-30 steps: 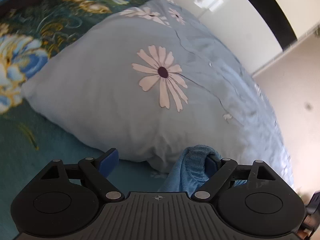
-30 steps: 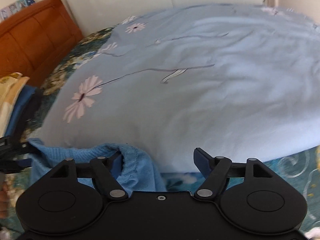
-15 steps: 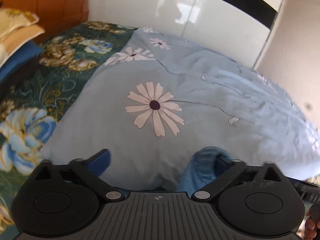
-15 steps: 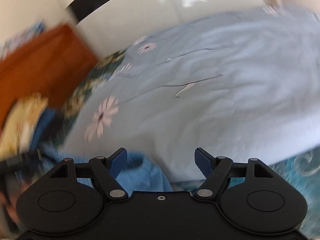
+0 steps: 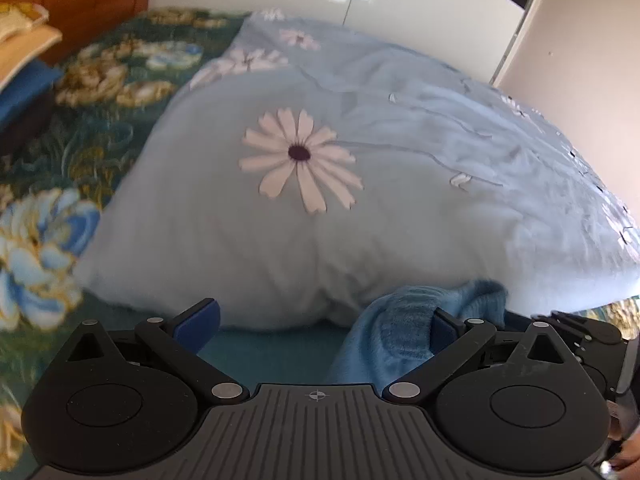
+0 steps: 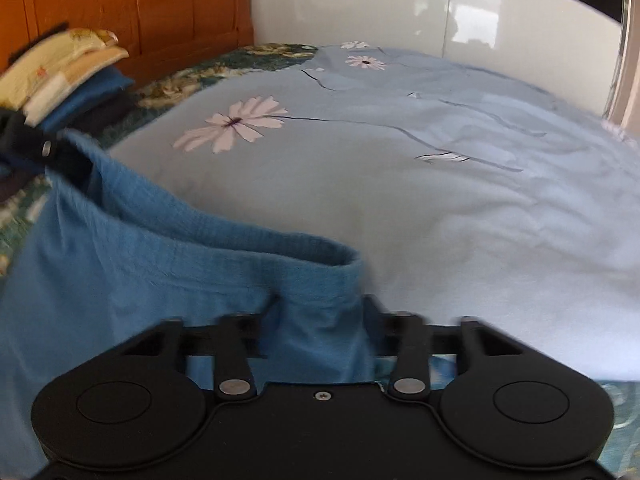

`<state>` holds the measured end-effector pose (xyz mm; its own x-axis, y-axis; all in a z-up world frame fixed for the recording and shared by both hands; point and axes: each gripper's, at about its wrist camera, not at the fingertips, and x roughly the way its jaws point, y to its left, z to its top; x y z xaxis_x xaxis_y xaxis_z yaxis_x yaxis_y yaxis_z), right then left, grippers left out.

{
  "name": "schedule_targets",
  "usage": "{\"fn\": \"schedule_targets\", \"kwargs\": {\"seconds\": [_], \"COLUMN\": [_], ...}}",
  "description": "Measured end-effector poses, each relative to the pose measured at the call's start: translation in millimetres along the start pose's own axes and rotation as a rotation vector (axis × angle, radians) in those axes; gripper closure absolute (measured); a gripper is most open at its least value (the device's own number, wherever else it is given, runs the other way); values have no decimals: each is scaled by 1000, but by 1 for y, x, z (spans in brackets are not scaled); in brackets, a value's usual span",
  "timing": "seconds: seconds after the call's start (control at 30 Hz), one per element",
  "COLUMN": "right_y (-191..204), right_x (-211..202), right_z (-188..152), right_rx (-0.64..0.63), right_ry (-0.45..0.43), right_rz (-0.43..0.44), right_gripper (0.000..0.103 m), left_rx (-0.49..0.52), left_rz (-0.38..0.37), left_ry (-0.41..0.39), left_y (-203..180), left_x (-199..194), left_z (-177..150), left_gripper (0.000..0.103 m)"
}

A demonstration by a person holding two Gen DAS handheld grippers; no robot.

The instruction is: Fold clothes

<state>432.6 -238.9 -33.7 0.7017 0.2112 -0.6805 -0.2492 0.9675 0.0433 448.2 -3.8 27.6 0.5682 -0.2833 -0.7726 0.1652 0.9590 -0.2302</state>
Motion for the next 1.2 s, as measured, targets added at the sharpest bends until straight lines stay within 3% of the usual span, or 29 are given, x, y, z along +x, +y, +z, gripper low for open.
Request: {"fn": "schedule_targets", "kwargs": {"seconds": [0.07,0.13,0.2,0.23,0.37,0.43,0.47,0.53,0.63,0.7,0.83,0.93,1.0,1.2], "right_y": [3,3,0,-2,-3,-2,-2,-3,-6,-8,-8,-6,-7,-6], "right_x": [-1,-3,-1,-1,10,16,10,-11,-60,-97,-177,-236,-271,-342], "right_z": [2,5,8,9,12,8,6,2,-7,-18,-63,-104,-131,-232], "right_rx": [-8,-10,18,32,66,57,52,47,52,44,40,52,108,334], "right_ry": [-26,-40,-46,-55,-39,0,-10,-57,-126,-151,-129,-118,-114,-55], "right_rz": [-5,-36,-66,-86,-136,-150,-136,-87,-45,-28,-5,-39,-68,-82], "right_gripper": [93,97,97,97,95,77,78,74,60,59,48,45,40,39], "left_rx": [-39,-200,-357,-368,-240,-262,-272,-293,-253,-221,-215,-238,-263,-402], "left_rz": [-34,-188,-321,-325,-168,-183,-189,-202,-142,-93,-51,-34,-26,-73], "left_ry": [-83,-179,-174,-151,-87,-31,-17,8,-7,-30,-53,-60,-72,-43], "left_y": [7,29,47,48,36,42,49,62,73,78,84,83,82,88], "left_x": [-11,-24,-26,-26,-23,-21,-26,-36,-69,-97,-151,-188,-210,-249], "left_z": [0,1,3,4,-9,-28,-38,-61,-103,-137,-200,-243,-266,-341], "left_gripper": [0,0,0,0,0,0,0,0,0,0,0,0,0,0]}}
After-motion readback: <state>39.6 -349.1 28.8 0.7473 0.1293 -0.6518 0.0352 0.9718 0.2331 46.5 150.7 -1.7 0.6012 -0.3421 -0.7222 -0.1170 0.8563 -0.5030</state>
